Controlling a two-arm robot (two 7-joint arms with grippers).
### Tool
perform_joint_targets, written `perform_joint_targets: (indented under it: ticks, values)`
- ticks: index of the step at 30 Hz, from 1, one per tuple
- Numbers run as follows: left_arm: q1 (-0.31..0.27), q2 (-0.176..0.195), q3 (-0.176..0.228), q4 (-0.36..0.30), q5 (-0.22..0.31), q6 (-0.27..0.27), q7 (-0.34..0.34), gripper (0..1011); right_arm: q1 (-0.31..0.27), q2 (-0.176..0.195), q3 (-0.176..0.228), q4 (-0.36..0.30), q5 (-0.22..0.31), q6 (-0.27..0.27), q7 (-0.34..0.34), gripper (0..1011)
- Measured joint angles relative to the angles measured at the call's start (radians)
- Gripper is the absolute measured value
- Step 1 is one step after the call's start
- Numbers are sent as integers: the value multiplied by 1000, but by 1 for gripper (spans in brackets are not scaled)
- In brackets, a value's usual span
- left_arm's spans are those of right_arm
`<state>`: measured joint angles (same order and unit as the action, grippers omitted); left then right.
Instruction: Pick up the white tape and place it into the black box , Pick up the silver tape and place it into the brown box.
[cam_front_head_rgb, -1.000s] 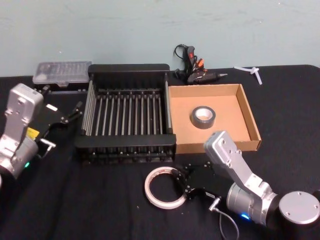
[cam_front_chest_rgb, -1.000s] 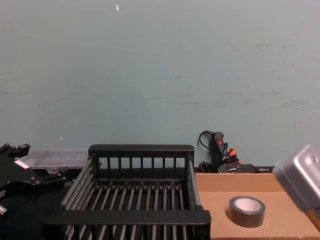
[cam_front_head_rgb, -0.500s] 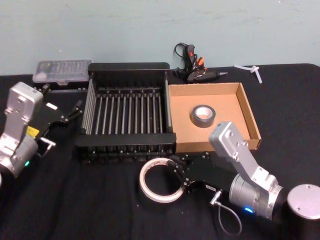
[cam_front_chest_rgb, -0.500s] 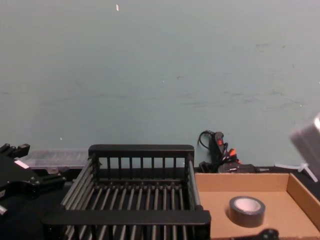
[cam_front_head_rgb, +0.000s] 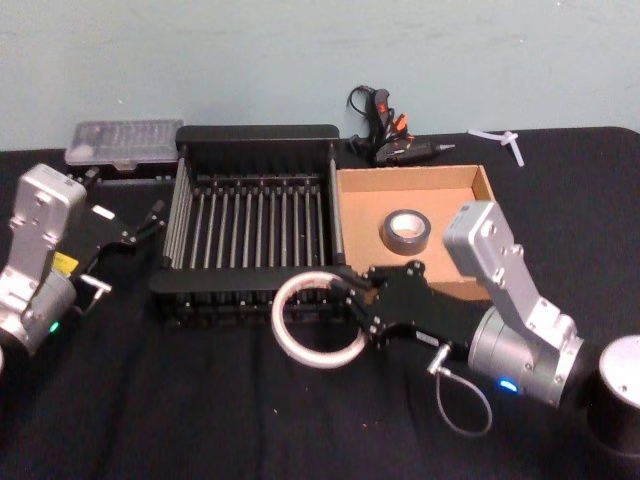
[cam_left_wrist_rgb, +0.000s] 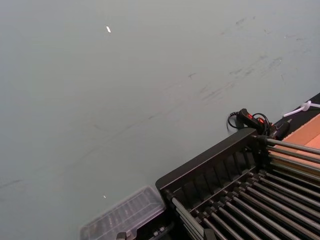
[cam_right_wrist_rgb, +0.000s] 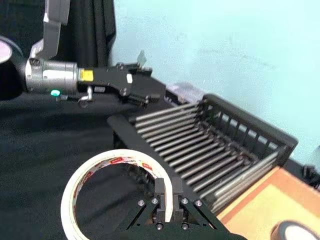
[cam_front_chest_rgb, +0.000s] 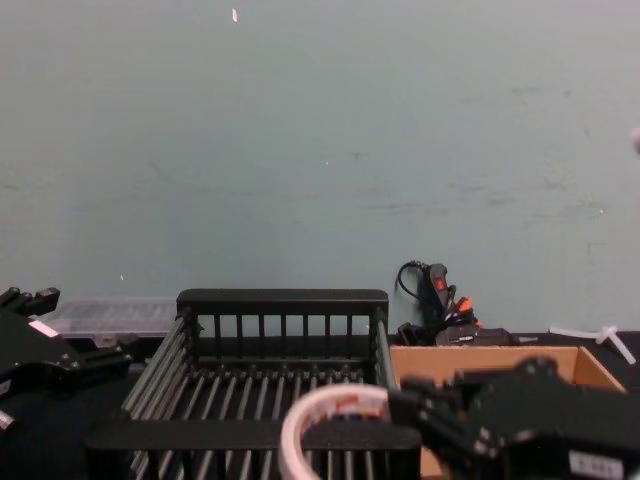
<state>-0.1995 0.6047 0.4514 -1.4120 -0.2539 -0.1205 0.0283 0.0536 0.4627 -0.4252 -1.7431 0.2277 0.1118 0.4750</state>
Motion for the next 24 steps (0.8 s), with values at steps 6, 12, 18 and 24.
perform_joint_targets:
  ticks: [6, 12, 18, 24]
  values:
    - [0, 0, 0, 0, 0, 0, 0, 1001, 48, -9, -8, 21, 6, -12, -2, 88]
    - [0, 0, 0, 0, 0, 0, 0, 1001, 106, -40, -20, 65, 5, -18, -17, 88]
    - [0, 0, 0, 0, 0, 0, 0, 1002, 185, -91, -32, 140, -4, -25, -41, 88]
    - [0, 0, 0, 0, 0, 0, 0, 1001, 267, -148, -41, 241, -22, -31, -64, 88]
